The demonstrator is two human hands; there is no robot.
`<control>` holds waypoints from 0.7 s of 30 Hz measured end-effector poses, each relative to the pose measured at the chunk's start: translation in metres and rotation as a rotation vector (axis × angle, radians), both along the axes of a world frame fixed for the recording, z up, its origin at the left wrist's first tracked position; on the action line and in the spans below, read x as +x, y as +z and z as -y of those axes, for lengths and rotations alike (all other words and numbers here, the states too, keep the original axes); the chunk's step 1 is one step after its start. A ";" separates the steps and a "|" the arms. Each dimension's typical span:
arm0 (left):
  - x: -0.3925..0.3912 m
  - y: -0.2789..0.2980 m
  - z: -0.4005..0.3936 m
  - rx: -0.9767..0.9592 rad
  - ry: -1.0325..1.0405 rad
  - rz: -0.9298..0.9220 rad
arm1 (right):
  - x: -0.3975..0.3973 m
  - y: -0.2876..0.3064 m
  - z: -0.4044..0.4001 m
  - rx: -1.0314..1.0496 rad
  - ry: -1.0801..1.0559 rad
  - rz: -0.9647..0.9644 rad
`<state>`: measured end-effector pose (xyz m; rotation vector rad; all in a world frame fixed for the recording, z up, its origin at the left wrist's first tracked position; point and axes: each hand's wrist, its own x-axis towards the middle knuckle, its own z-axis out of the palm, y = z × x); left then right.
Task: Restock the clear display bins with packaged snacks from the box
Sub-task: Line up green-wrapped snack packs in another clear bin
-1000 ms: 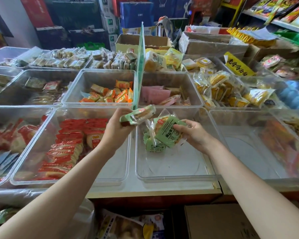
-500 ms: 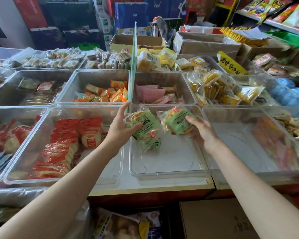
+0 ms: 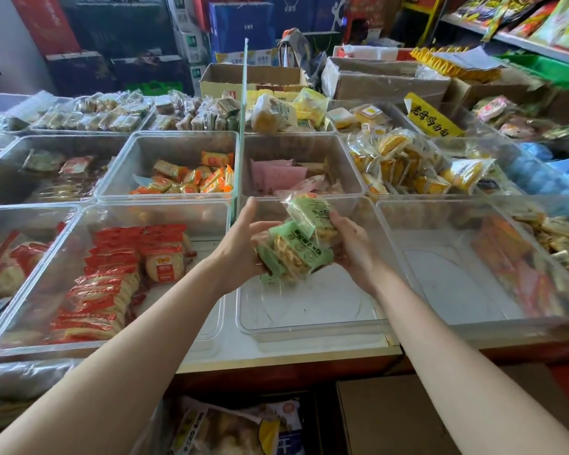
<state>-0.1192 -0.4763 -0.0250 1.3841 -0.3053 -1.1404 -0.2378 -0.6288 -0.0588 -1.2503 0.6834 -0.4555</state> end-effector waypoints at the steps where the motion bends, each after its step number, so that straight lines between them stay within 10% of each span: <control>1: 0.000 -0.002 0.000 0.005 -0.052 0.029 | 0.001 -0.002 -0.001 -0.009 0.005 -0.009; 15: 0.016 -0.019 -0.003 -0.003 -0.161 0.350 | -0.009 -0.009 0.009 0.078 0.429 -0.114; 21: 0.016 -0.022 0.006 -0.030 0.050 0.291 | -0.004 -0.004 0.006 0.239 0.107 0.063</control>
